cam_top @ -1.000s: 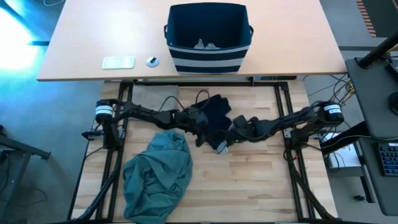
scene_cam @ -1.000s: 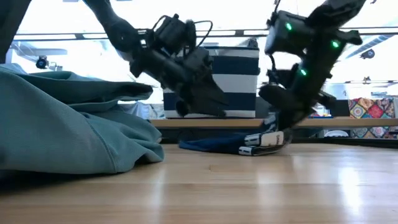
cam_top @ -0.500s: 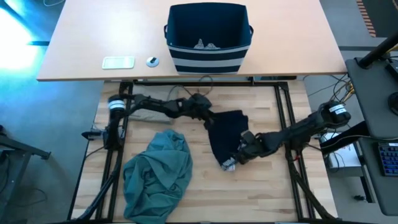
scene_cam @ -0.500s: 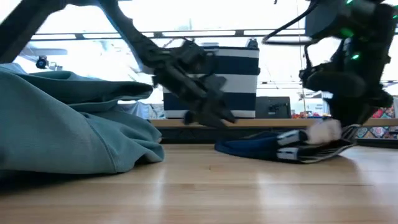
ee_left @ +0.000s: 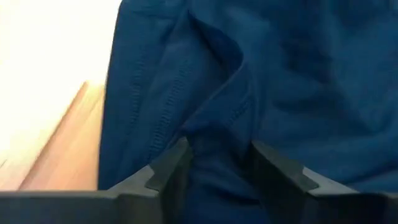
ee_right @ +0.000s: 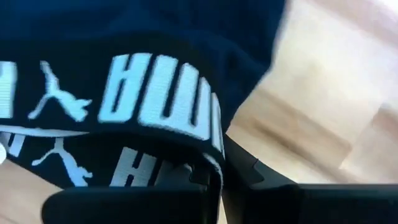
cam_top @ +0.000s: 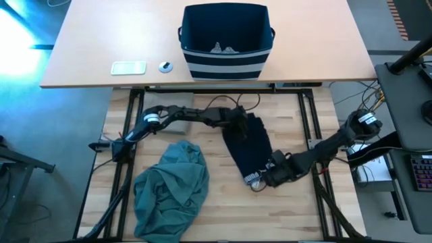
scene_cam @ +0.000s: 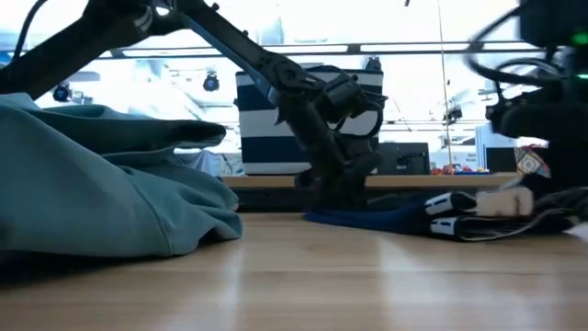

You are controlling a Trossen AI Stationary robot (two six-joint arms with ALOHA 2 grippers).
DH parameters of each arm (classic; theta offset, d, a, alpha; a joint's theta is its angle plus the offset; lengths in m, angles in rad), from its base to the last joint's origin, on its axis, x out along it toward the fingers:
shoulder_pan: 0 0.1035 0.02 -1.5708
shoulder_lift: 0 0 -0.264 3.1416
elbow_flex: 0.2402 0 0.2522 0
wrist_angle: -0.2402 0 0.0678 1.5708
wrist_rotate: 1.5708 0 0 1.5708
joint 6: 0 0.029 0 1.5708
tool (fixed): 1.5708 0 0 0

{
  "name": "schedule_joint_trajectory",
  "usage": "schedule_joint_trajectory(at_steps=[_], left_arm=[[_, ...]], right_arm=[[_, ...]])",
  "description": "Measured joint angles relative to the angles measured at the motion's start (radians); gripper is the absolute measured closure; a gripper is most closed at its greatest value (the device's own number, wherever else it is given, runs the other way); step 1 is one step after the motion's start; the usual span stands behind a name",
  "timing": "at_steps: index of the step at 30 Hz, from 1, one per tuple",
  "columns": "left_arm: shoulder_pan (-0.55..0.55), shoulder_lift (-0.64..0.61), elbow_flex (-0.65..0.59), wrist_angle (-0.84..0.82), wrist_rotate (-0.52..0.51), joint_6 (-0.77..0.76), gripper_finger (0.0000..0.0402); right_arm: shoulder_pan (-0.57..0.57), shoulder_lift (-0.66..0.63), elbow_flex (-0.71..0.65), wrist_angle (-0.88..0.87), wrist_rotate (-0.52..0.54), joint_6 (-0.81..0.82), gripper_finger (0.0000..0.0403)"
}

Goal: Fold Laundry from Bin
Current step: Fold the black underwear

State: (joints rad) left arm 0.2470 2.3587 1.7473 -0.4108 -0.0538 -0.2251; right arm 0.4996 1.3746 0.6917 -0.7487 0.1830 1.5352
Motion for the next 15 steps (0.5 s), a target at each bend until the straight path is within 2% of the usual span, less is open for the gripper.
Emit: schedule_joint_trajectory(at_steps=[4,8,12,15], left_arm=[[-0.002,-0.032,-0.005,-0.096,0.003,-0.021,0.0274],[-0.005,-0.055,-0.009,-0.139,0.025,-0.02,0.0284],[-0.007,-0.103,-0.015,-0.18,0.11,-0.016,0.0279],[-0.007,-0.163,-0.012,-0.206,0.123,-0.004,0.0263]], right_arm=[[0.08,0.0,-0.027,-0.001,0.015,0.144,0.0394],[0.109,-0.001,-0.031,-0.001,0.03,0.178,0.0394],[0.109,-0.005,-0.019,-0.004,0.024,0.176,0.0393],[0.109,-0.006,-0.002,-0.005,0.019,0.167,0.0384]])
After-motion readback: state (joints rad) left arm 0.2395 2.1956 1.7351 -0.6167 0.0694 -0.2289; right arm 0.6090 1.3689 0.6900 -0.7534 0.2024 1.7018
